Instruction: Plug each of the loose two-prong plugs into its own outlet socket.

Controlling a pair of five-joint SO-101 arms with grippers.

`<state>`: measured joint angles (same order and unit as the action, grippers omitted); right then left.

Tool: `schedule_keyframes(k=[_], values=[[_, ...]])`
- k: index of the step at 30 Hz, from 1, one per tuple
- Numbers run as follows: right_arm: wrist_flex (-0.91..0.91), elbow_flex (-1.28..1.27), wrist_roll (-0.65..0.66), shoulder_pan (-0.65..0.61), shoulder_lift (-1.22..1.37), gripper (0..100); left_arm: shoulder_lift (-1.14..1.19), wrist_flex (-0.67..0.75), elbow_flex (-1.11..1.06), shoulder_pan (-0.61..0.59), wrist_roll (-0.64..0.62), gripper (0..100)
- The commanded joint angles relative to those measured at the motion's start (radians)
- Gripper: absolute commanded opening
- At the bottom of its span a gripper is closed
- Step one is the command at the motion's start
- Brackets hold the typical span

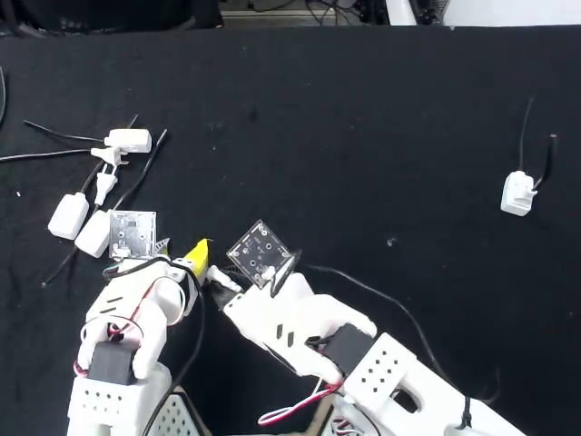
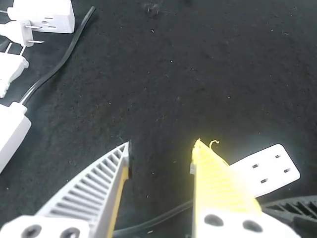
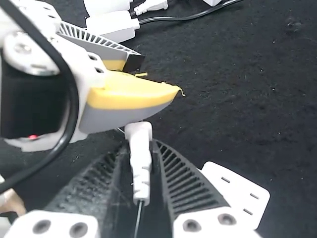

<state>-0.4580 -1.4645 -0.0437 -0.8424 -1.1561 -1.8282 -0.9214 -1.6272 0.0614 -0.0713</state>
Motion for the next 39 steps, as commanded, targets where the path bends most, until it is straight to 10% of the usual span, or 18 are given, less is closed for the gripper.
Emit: schedule_keyframes(k=[1,19,39], values=[[0.038,0.038,-0.003,0.044,-0.047,1.1,0.008,-0.006,-0.001,-0.002,0.002,21],[-0.393,0.326,0.167,0.344,-0.002,1.0,0.009,-0.015,0.010,-0.012,0.008,21],[-0.999,1.150,0.143,0.387,0.975,1.0,0.008,-0.054,0.018,-0.061,0.009,21]])
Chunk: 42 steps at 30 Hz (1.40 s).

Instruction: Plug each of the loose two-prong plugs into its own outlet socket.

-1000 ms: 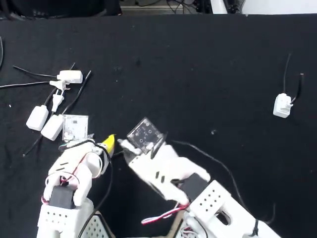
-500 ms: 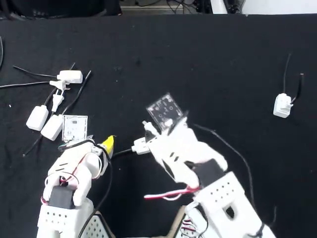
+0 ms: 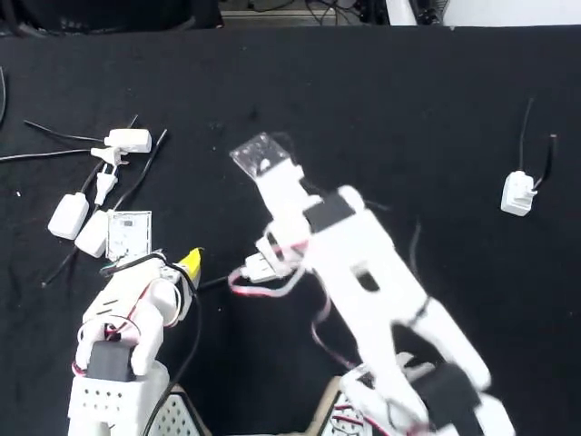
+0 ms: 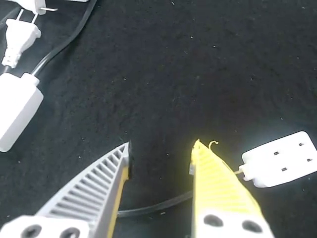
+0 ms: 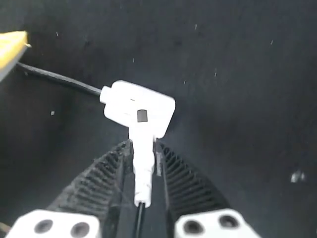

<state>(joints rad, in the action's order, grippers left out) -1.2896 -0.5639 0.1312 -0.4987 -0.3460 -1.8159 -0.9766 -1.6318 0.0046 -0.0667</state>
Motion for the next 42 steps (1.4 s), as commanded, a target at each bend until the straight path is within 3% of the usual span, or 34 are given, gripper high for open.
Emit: schedule_keyframes(k=[1,11,15,23,42], values=[[-0.207,0.298,-0.040,0.054,0.214,1.0,-0.005,0.002,0.022,-0.004,0.005,21],[-0.457,0.627,-0.141,0.117,0.539,1.0,-0.005,0.000,0.022,-0.004,0.005,21],[-0.466,0.677,-0.209,0.114,0.570,1.1,-0.005,0.000,0.022,-0.004,0.005,21],[-0.466,0.696,-0.222,0.025,0.604,1.1,-0.005,0.003,0.024,-0.004,0.005,21],[-0.471,0.768,-0.273,0.021,0.705,1.1,-0.005,0.005,0.025,-0.004,0.005,21]])
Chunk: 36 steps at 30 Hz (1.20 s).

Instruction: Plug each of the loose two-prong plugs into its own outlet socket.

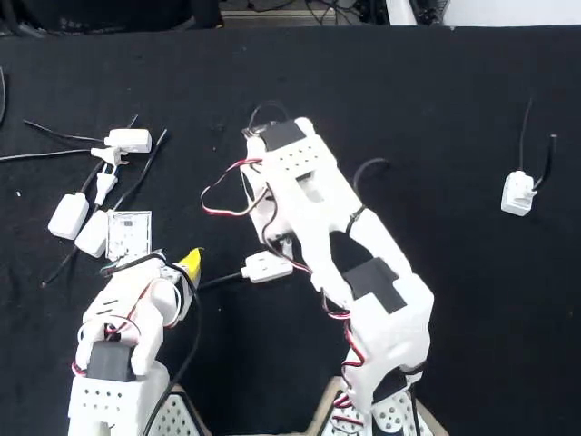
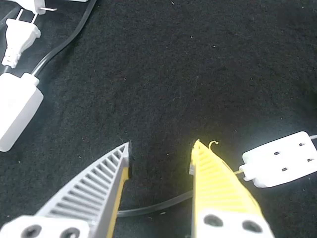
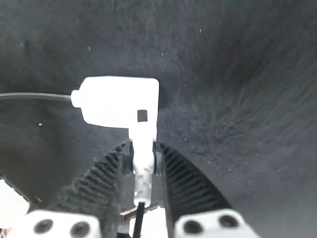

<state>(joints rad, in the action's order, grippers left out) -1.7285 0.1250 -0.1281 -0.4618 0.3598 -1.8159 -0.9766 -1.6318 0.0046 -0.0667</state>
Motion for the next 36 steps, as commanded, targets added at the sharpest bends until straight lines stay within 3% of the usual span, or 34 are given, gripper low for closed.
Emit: schedule_keyframes(k=[1,36], values=[[-0.032,0.082,-0.025,-0.015,-0.001,1.1,-0.005,0.005,0.025,-0.004,0.005,21],[-0.037,0.038,-0.032,-0.011,0.051,1.1,-0.005,0.006,0.025,-0.004,0.005,21]])
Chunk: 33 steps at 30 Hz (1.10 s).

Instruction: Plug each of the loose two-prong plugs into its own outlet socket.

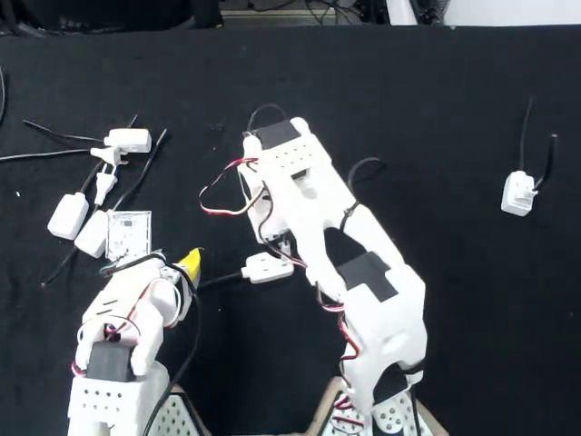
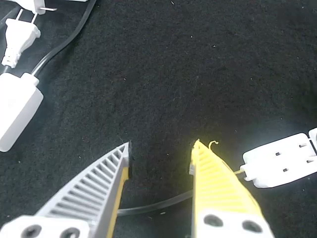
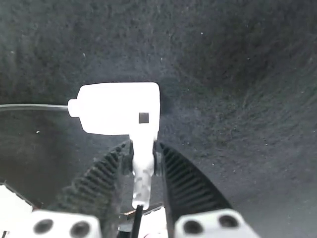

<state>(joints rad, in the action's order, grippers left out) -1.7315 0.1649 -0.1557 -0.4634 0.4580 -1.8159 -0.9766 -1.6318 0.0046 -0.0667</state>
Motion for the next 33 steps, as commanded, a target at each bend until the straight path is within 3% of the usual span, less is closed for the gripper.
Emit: schedule_keyframes(k=[1,33], values=[[-0.034,-0.002,-0.005,-0.009,-0.064,1.1,-0.005,0.006,0.025,-0.004,0.005,21],[0.043,-0.068,0.026,-0.015,-0.096,1.1,-0.006,0.006,0.025,-0.004,0.005,21]])
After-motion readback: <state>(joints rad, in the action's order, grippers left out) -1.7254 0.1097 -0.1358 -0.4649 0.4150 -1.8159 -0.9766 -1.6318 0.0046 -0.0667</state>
